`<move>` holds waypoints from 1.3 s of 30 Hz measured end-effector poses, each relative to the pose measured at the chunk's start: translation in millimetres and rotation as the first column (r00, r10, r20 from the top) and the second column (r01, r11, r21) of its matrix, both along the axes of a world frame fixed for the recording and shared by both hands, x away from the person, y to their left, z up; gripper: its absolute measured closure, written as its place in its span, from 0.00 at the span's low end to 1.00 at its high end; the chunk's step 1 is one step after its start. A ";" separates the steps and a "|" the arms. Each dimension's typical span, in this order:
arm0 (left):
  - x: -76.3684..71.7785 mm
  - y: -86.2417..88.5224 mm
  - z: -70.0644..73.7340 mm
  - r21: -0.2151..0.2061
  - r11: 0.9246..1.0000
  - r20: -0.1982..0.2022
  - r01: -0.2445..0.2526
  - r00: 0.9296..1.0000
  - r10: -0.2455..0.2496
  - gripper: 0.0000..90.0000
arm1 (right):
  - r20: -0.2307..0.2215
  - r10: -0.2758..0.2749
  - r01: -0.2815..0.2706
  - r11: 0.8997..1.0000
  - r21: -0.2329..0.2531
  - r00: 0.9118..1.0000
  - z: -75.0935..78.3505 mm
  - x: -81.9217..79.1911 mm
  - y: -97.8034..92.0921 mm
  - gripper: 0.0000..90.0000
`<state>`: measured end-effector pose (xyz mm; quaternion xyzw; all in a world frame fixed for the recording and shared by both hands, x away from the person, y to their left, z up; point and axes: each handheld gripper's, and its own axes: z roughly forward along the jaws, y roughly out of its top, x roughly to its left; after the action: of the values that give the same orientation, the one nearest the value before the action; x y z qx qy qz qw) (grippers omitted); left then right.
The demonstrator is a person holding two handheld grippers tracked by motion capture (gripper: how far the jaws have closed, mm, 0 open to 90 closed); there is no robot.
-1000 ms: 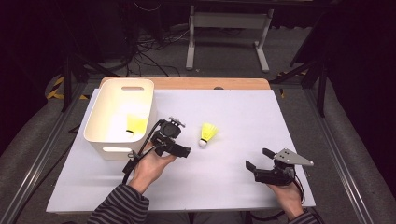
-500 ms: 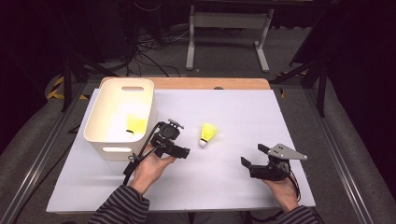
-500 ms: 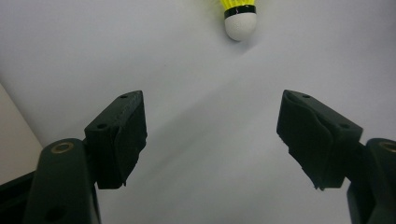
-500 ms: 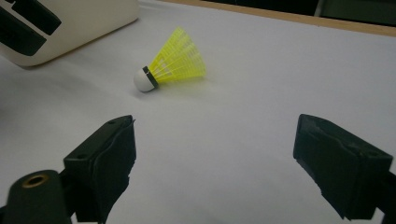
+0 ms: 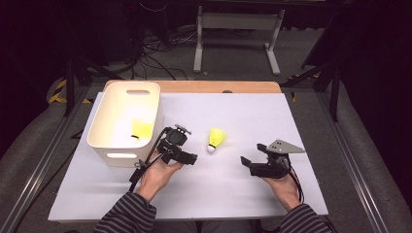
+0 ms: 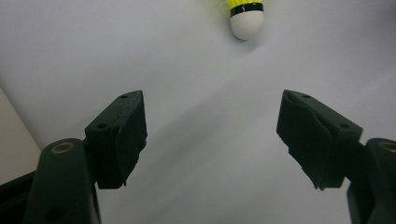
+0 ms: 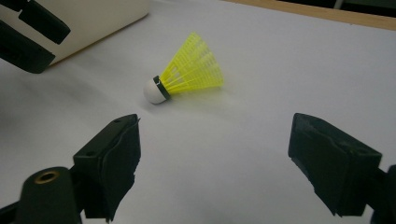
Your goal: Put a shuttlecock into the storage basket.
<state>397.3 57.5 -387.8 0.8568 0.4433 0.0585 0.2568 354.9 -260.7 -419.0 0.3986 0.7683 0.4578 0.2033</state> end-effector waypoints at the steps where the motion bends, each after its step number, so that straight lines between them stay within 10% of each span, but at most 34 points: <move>1: 0.2 0.2 -0.4 -0.001 1.000 0.000 0.000 1.000 0.000 0.28 | -0.006 0.003 -0.003 1.000 -0.003 1.000 0.7 2.1 1.9 0.20; 39: 8.5 -3.0 -8.4 0.012 1.000 -0.006 -0.001 1.000 0.001 0.25 | -0.200 0.045 -0.071 0.990 -0.126 0.979 28.0 74.6 53.5 0.35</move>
<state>405.7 54.5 -396.2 0.8582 0.4443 0.0588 0.2503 429.5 -207.3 -391.1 0.4050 0.8244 0.3701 0.1390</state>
